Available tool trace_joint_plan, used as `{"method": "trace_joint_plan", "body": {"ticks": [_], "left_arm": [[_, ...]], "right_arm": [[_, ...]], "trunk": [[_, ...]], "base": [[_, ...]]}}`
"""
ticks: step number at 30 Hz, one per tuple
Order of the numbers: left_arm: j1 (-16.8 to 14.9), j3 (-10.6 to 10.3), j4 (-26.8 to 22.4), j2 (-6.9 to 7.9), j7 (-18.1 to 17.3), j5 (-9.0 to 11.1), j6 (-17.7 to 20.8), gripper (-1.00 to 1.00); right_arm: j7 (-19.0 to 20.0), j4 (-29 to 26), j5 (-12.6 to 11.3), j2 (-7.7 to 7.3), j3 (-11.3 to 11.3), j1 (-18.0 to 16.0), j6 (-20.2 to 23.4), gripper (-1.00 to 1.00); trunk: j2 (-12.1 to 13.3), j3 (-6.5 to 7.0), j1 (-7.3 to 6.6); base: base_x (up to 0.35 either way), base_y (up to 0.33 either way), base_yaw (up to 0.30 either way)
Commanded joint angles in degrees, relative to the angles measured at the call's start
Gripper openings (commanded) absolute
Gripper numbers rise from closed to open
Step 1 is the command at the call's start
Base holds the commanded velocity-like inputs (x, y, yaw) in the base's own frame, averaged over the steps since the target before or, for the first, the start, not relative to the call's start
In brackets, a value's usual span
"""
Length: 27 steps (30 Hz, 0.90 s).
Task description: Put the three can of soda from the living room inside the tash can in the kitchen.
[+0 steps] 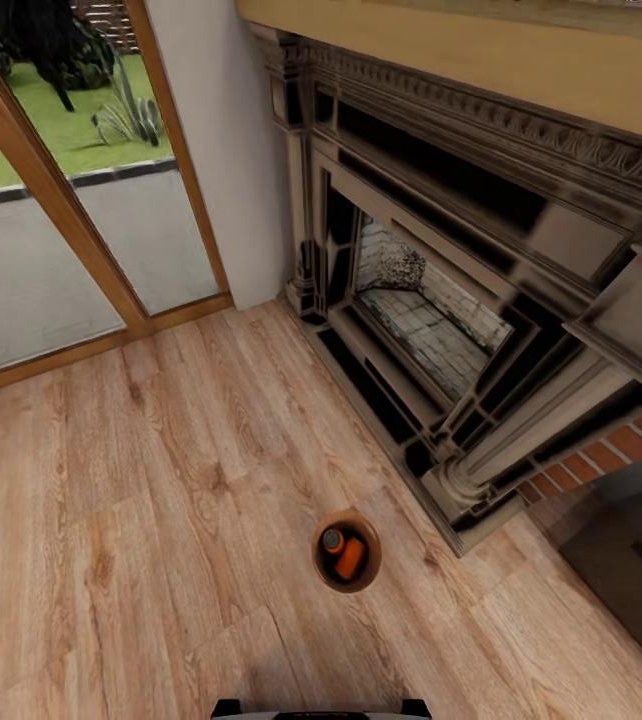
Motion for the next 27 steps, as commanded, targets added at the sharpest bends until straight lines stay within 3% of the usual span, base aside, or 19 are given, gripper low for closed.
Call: {"method": "trace_joint_plan", "body": {"ticks": [1,22,27], "left_arm": [[0.0,0.0,0.0,-0.03,0.0,0.0,0.0,1.0],[0.0,0.0,0.1,-0.36,-0.1,-0.1,0.1,1.0],[0.0,0.0,0.0,-0.36,-0.1,0.0,0.1,1.0]], "right_arm": [[0.0,0.4,0.0,0.01,0.0,0.0,0.0,1.0],[0.0,4.1,0.0,0.02,0.1,0.0,0.0,1.0],[0.0,4.2,0.0,0.02,0.0,0.0,0.0,1.0]], "trunk": [[0.4,0.19,-0.22],[8.8,3.96,-4.84],[8.8,3.96,-4.84]], "base": [[0.0,0.0,0.0],[0.0,0.0,0.0],[0.0,0.0,0.0]]}}
